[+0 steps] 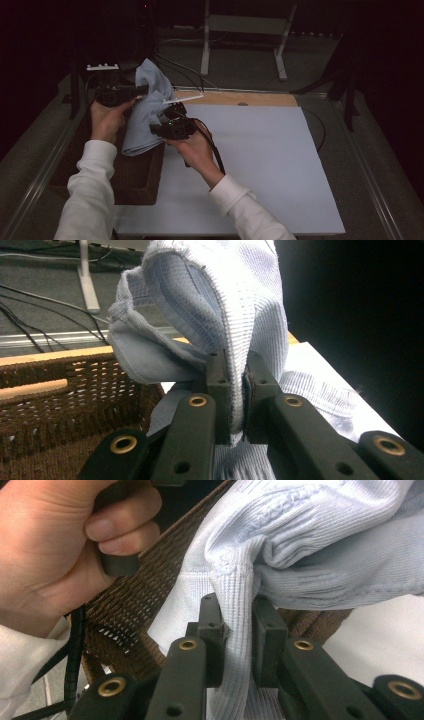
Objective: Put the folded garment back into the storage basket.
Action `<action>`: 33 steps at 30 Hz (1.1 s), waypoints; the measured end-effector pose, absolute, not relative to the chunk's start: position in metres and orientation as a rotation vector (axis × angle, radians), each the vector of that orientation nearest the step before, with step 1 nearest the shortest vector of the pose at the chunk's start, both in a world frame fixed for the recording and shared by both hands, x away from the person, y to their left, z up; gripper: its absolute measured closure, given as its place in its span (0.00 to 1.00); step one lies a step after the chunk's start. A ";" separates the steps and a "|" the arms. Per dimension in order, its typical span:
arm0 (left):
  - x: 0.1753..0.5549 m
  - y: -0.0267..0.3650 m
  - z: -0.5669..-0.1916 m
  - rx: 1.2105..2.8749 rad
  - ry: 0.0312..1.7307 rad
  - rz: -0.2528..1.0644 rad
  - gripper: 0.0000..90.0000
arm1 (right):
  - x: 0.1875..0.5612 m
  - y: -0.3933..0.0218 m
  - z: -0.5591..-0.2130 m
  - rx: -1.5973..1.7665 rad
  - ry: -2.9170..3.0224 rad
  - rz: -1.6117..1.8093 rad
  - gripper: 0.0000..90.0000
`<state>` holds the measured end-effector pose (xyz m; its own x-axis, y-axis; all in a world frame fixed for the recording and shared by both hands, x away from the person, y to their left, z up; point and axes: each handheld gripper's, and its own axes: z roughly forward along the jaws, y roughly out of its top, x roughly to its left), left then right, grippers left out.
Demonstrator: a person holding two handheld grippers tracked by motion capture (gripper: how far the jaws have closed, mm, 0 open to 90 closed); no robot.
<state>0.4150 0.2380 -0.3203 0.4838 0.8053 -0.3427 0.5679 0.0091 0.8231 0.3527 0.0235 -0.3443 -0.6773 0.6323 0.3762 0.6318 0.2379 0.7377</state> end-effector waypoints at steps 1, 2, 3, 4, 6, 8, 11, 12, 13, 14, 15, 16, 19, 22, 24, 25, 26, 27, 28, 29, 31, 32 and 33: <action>0.415 0.239 -0.321 1.671 1.192 0.281 0.94 | 0.353 0.024 -0.345 1.265 2.470 1.476 0.88; 0.416 0.239 -0.321 1.670 1.194 0.282 0.94 | 0.354 0.025 -0.346 1.270 2.472 1.478 0.88; 0.416 0.239 -0.321 1.670 1.194 0.283 0.94 | 0.354 0.026 -0.346 1.274 2.471 1.478 0.88; 0.416 0.240 -0.322 1.670 1.196 0.286 0.94 | 0.354 0.027 -0.347 1.273 2.470 1.480 0.88; 0.417 0.240 -0.323 1.674 1.198 0.287 0.94 | 0.355 0.029 -0.348 1.274 2.474 1.474 0.88; 0.417 0.241 -0.324 1.678 1.203 0.290 0.94 | 0.355 0.031 -0.350 1.274 2.478 1.472 0.88; 0.417 0.243 -0.325 1.687 1.210 0.297 0.94 | 0.355 0.033 -0.352 1.267 2.485 1.462 0.88; 0.417 0.243 -0.325 1.688 1.212 0.298 0.94 | 0.354 0.034 -0.353 1.269 2.488 1.461 0.88; 0.416 0.244 -0.325 1.690 1.213 0.300 0.94 | 0.354 0.035 -0.354 1.269 2.491 1.459 0.88; 0.416 0.245 -0.325 1.689 1.216 0.303 0.94 | 0.354 0.036 -0.355 1.265 2.494 1.457 0.88; 0.415 0.246 -0.325 1.688 1.216 0.306 0.94 | 0.354 0.037 -0.356 1.264 2.496 1.457 0.88; 0.415 0.247 -0.325 1.686 1.218 0.312 0.94 | 0.353 0.038 -0.356 1.264 2.498 1.457 0.88; 0.413 0.251 -0.326 1.680 1.226 0.321 0.94 | 0.353 0.042 -0.358 1.258 2.506 1.454 0.88; 0.413 0.253 -0.328 1.677 1.233 0.322 0.94 | 0.352 0.046 -0.361 1.255 2.511 1.448 0.88; 0.412 0.257 -0.333 1.667 1.244 0.319 0.94 | 0.352 0.049 -0.363 1.257 2.513 1.439 0.88; 0.412 0.257 -0.334 1.668 1.247 0.318 0.94 | 0.351 0.050 -0.364 1.259 2.518 1.433 0.88; 0.411 0.258 -0.336 1.669 1.250 0.317 0.94 | 0.351 0.052 -0.365 1.261 2.521 1.427 0.88; 0.411 0.259 -0.337 1.670 1.253 0.318 0.94 | 0.351 0.053 -0.366 1.258 2.524 1.423 0.88; 0.411 0.260 -0.338 1.671 1.255 0.319 0.94 | 0.350 0.054 -0.367 1.260 2.527 1.421 0.88; 0.410 0.261 -0.339 1.669 1.257 0.321 0.94 | 0.350 0.056 -0.368 1.261 2.530 1.419 0.88; 0.409 0.262 -0.341 1.664 1.262 0.323 0.94 | 0.349 0.058 -0.370 1.263 2.532 1.418 0.88; 0.409 0.263 -0.342 1.664 1.264 0.323 0.94 | 0.349 0.058 -0.371 1.263 2.533 1.418 0.88; 0.408 0.264 -0.344 1.663 1.267 0.325 0.94 | 0.349 0.059 -0.372 1.262 2.535 1.415 0.88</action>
